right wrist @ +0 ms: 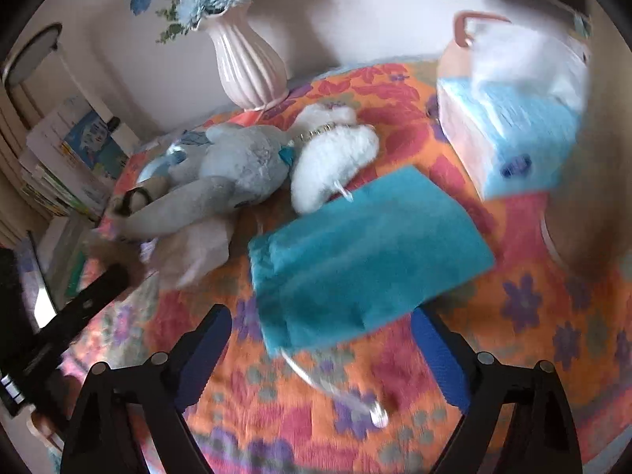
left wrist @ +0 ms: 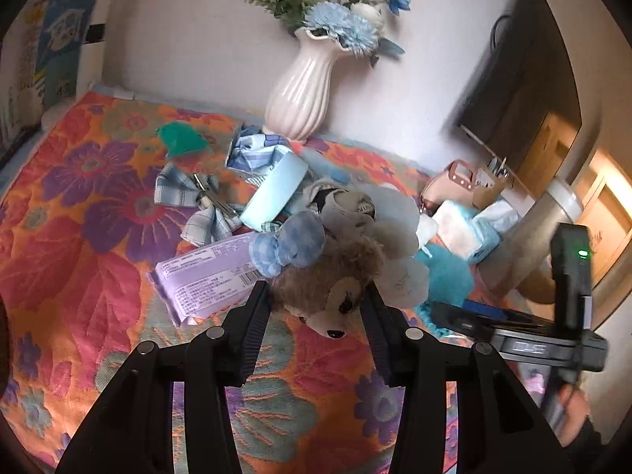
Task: Organize soft objects
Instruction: 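Grasp the brown teddy bear with the left tool while the right tool grasps the teal pouch, then carry the bear and teal pouch with both tools toward the round glass table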
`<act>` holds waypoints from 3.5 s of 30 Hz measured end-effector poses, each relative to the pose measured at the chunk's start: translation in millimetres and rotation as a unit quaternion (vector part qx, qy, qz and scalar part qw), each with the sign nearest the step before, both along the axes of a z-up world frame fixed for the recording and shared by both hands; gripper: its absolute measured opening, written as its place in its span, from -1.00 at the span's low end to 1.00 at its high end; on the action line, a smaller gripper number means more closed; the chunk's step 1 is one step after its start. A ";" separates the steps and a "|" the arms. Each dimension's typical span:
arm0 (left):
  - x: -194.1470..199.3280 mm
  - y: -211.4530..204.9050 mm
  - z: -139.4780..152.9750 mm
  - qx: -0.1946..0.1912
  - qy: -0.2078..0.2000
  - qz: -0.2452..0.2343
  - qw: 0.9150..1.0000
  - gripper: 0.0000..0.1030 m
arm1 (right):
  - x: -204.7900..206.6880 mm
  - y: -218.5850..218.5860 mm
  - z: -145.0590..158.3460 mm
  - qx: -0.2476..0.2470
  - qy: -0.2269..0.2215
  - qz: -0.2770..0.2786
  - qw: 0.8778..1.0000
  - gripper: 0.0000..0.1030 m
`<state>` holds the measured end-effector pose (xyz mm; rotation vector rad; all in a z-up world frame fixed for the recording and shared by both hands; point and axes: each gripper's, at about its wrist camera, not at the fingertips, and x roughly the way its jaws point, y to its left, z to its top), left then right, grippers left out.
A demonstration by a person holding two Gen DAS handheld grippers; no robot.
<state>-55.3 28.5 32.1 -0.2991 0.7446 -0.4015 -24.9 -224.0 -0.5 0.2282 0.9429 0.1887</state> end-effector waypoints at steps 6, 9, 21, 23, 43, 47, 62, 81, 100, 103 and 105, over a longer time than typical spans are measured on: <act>3.0 -5.4 -1.1 0.003 0.000 -0.003 1.000 -0.16 | 16.1 24.1 3.5 -0.077 -0.028 0.007 0.997 -0.22; 1.7 -6.1 -1.0 0.003 -0.003 -0.004 1.000 -0.16 | -2.2 24.3 13.0 -0.101 -0.059 0.017 0.993 -0.40; 0.3 -4.9 -0.9 0.009 -0.003 -0.005 1.000 -0.16 | -67.2 5.1 26.4 -0.069 -0.082 0.098 0.989 -0.45; 0.0 -5.4 -0.9 0.010 -0.002 -0.007 1.000 -0.16 | -59.2 -3.0 3.8 -0.054 -0.020 0.083 0.995 -0.28; -1.4 -13.2 0.4 0.035 -0.010 -0.011 0.999 -0.16 | -42.0 9.5 11.5 -0.113 -0.047 0.059 0.991 -0.45; -11.9 -19.0 11.3 0.042 -0.031 -0.012 0.999 -0.16 | -58.1 -4.5 33.5 -0.094 -0.084 0.046 0.991 -0.47; -43.8 -72.6 68.2 0.015 -0.081 -0.054 0.995 -0.19 | -103.0 -70.2 87.3 -0.060 -0.120 0.001 0.991 -0.48; -66.8 -51.5 -13.1 0.127 0.025 -0.025 0.991 0.48 | -93.0 -76.1 48.9 -0.020 -0.072 0.032 0.997 -0.47; -95.9 -129.6 59.9 0.113 -0.099 -0.129 0.980 -0.18 | -125.6 -102.5 93.5 -0.029 -0.150 0.008 0.988 -0.48; -106.3 -169.2 87.3 0.106 -0.141 -0.179 0.968 -0.18 | -143.0 -126.7 114.5 -0.022 -0.175 -0.008 0.984 -0.48; -113.3 -202.8 102.1 0.101 -0.167 -0.219 0.956 -0.18 | -153.0 -146.0 126.0 -0.016 -0.185 -0.025 0.982 -0.48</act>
